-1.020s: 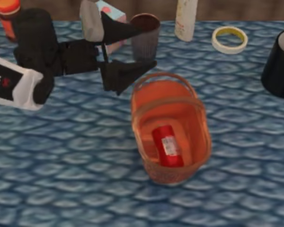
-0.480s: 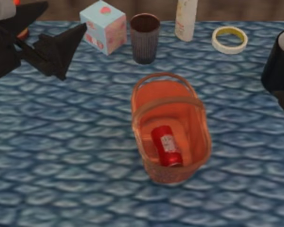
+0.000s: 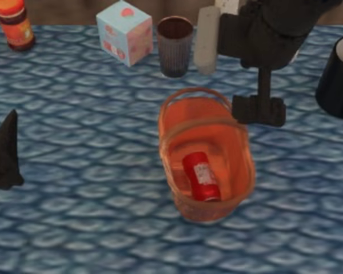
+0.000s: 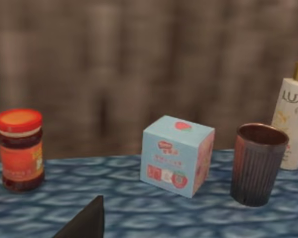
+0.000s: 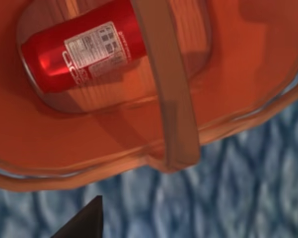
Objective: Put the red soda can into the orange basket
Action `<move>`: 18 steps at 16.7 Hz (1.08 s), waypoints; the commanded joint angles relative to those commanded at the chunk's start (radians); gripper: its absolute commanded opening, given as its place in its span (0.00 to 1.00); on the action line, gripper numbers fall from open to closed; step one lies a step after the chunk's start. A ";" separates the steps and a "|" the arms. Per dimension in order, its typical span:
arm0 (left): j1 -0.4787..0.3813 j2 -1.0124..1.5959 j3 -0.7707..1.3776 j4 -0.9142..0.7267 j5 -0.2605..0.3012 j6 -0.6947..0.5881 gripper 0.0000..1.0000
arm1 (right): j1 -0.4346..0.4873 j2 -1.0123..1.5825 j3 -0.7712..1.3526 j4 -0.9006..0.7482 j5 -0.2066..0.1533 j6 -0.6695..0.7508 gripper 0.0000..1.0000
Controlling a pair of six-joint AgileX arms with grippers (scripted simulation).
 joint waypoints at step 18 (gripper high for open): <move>0.043 -0.381 -0.204 -0.154 -0.222 0.056 1.00 | 0.108 0.341 0.267 -0.176 0.000 -0.157 1.00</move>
